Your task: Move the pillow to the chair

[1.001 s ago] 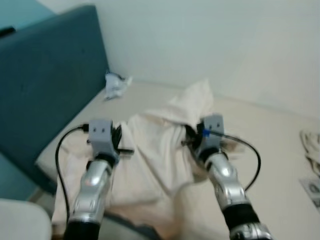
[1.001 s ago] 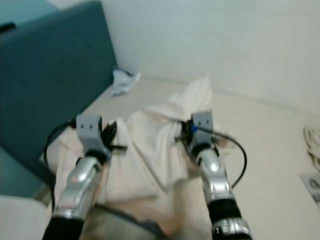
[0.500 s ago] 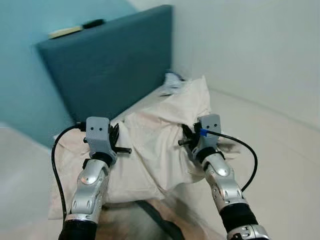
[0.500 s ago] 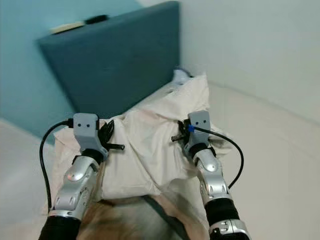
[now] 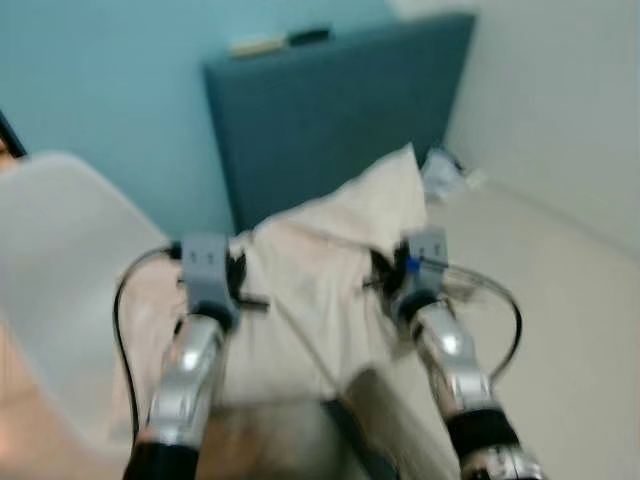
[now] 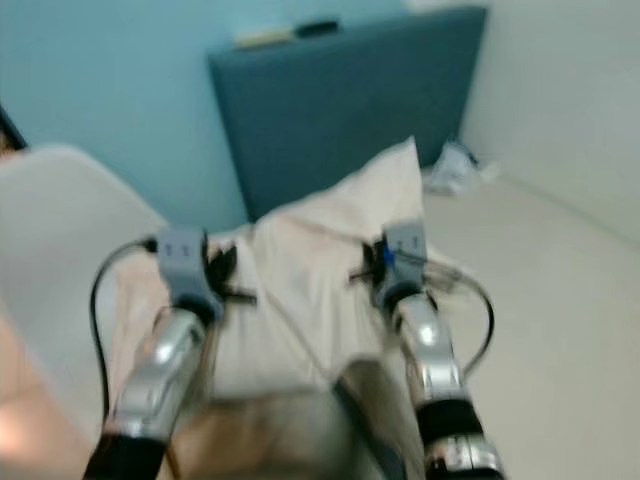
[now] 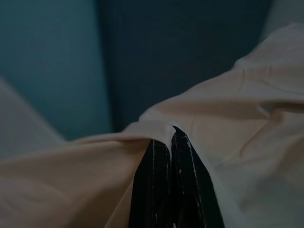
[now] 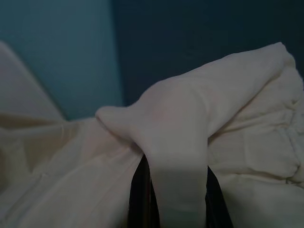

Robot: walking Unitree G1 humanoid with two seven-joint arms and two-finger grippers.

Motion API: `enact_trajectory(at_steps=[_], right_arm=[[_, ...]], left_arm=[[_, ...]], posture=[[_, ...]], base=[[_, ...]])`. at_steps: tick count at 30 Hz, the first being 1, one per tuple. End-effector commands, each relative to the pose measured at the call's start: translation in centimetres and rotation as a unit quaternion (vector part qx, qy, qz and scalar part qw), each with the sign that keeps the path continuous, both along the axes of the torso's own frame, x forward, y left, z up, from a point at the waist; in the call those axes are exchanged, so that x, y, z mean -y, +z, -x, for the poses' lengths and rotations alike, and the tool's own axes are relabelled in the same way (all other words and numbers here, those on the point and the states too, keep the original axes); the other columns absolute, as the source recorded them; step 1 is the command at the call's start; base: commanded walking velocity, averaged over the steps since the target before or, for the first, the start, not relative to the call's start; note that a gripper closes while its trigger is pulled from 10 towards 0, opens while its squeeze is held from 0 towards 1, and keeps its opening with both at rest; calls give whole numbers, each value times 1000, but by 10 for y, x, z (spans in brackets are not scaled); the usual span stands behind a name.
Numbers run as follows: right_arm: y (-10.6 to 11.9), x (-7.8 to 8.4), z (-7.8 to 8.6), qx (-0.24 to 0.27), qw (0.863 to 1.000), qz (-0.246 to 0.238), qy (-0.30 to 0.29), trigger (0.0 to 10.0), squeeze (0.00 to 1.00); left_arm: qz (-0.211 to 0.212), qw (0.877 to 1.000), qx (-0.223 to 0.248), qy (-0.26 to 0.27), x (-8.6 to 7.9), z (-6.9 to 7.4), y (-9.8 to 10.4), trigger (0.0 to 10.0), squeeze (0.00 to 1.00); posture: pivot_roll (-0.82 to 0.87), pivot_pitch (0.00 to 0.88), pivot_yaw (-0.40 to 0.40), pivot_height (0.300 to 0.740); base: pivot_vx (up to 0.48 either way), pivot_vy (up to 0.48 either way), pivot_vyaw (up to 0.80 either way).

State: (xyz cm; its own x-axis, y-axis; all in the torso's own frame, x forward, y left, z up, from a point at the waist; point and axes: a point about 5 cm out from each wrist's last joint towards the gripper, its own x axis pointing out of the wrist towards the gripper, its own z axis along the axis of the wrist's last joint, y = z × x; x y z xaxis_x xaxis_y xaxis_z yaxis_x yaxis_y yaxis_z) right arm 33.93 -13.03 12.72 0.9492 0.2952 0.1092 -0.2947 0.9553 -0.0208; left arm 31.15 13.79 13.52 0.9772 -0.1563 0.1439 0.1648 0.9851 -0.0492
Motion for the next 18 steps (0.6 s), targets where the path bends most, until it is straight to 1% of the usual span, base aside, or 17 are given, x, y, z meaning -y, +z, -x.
enact_trajectory(at_steps=[1,10,18], right_arm=[[4,-6,0,13,1000,-4,17,10000,0],[3,-6,0,12,1000,-6,20,10000,0],[3,-8,1,12,999,-3,29,10000,0]], left_arm=[[0,1000,23,-15,7,-1,10,10000,0],[-1,1000,20,-7,6,0,9,10000,0],[8,1000,20,5,4,-1,10,10000,0]], posture=[[42,52,6,740],[39,52,3,740],[39,47,-4,740]], base=[[0,0,800],[0,0,800],[0,0,800]])
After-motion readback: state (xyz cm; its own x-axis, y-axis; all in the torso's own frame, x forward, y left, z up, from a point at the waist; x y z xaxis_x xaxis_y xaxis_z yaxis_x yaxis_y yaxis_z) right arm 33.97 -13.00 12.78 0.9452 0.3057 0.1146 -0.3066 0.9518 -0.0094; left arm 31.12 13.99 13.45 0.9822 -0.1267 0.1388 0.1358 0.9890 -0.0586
